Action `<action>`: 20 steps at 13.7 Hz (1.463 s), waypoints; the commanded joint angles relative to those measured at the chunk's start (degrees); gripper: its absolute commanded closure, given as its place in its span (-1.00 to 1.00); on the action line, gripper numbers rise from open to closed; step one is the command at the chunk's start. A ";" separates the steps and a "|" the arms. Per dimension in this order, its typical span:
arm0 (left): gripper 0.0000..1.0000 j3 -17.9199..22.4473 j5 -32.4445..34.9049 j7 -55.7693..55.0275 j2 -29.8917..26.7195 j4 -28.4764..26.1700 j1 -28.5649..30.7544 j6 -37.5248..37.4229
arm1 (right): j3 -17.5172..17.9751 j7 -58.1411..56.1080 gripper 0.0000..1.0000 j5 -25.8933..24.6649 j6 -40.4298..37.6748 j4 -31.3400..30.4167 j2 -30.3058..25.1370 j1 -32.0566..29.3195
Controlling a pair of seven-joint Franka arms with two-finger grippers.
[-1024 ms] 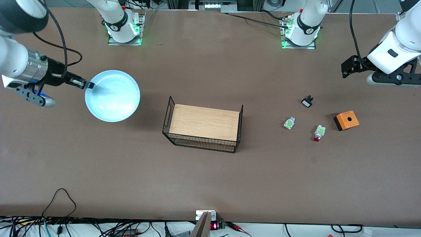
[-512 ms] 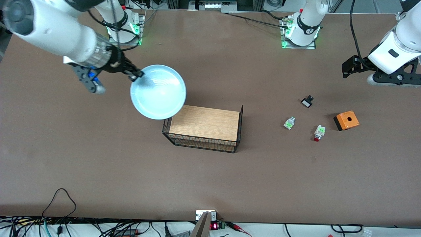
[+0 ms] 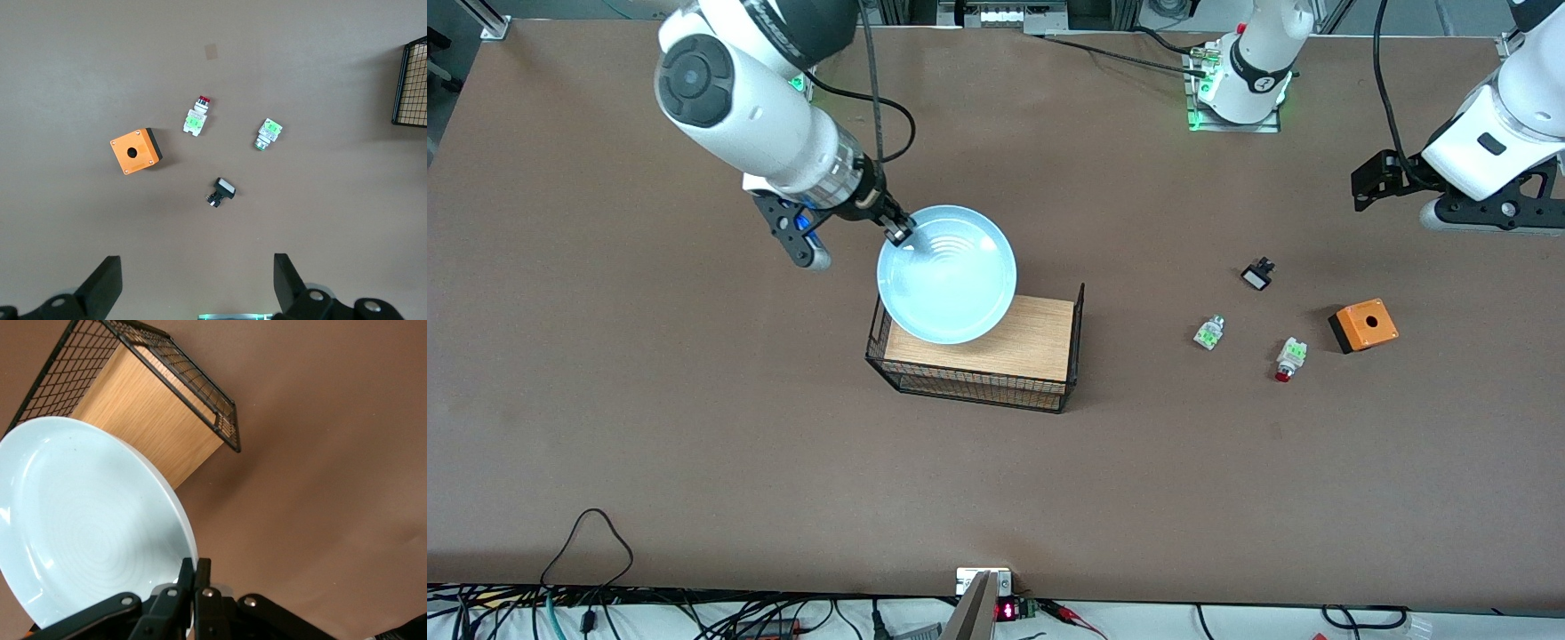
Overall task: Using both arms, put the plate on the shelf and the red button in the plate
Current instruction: 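Carry the plate over the basket and lower it onto the wood, then open the right gripper and withdraw while the left gripper reaches the buttons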
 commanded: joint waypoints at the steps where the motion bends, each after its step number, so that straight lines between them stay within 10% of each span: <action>1: -1.00 -0.06 -0.46 0.65 0.18 1.16 0.46 -1.30 | -0.67 2.43 1.00 -1.72 1.71 1.48 2.46 2.87; 15: -1.00 -0.59 -0.99 0.47 2.99 1.08 0.28 -1.29 | -0.84 1.64 1.00 -4.53 12.52 -2.39 8.44 4.02; 16: -1.00 -0.50 -0.99 0.30 3.69 1.08 0.45 -1.21 | -0.84 1.46 0.77 -4.27 12.44 -2.30 8.44 3.84; 19: -1.00 -0.58 -0.99 0.47 3.96 1.08 0.19 -1.12 | -1.19 2.25 -0.99 -3.57 12.18 -2.13 8.10 2.79; 20: -1.00 -0.59 -0.99 0.30 3.96 1.08 0.02 -1.03 | -1.20 1.73 -1.00 -4.26 11.65 -2.13 7.57 2.78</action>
